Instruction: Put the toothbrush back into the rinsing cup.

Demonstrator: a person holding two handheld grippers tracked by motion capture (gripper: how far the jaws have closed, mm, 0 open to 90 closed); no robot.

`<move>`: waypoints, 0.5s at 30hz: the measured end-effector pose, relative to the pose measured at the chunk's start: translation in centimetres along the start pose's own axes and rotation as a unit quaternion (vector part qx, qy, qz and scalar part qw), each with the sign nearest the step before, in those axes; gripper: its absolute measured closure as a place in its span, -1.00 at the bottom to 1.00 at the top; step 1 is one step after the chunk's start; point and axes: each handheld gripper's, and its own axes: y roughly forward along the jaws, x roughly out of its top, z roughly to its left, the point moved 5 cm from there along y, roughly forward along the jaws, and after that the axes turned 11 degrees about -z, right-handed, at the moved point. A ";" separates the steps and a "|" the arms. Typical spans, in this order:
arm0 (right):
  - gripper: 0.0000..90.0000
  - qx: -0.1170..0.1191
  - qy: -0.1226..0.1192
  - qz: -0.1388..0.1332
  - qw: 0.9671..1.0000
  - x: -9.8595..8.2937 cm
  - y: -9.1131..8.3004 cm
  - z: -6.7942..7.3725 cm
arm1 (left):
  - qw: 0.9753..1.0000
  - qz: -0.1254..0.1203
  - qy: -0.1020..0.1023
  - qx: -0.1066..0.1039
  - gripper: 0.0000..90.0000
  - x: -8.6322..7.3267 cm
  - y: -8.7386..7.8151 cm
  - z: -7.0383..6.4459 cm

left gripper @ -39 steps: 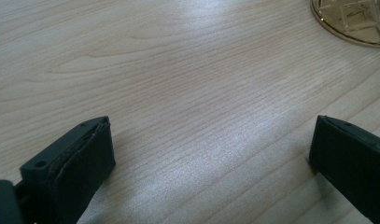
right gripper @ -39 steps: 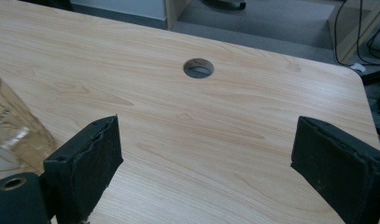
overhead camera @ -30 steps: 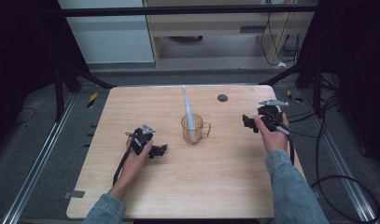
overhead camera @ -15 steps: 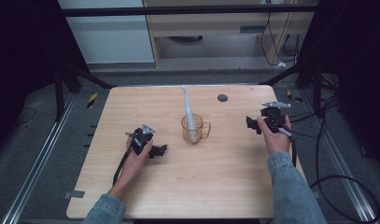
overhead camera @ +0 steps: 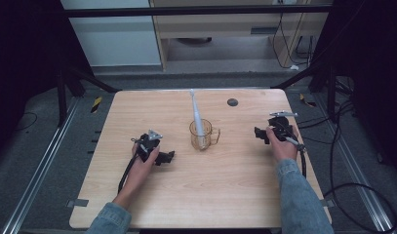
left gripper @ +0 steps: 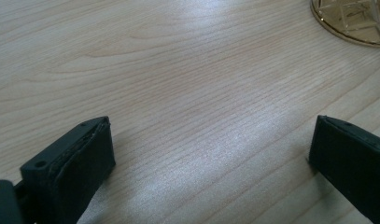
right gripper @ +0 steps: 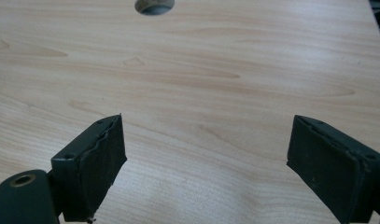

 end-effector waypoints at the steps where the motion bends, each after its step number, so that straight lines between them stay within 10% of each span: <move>1: -0.75 0.000 0.000 0.000 1.000 0.0 0.0 0.0 | 1.000 0.000 0.000 0.000 -1.00 0.0 0.0 0.0; 15: -0.77 -0.012 0.008 0.007 1.000 -1.8 1.5 0.0 | 1.000 0.000 0.000 0.000 -1.00 0.0 0.0 0.0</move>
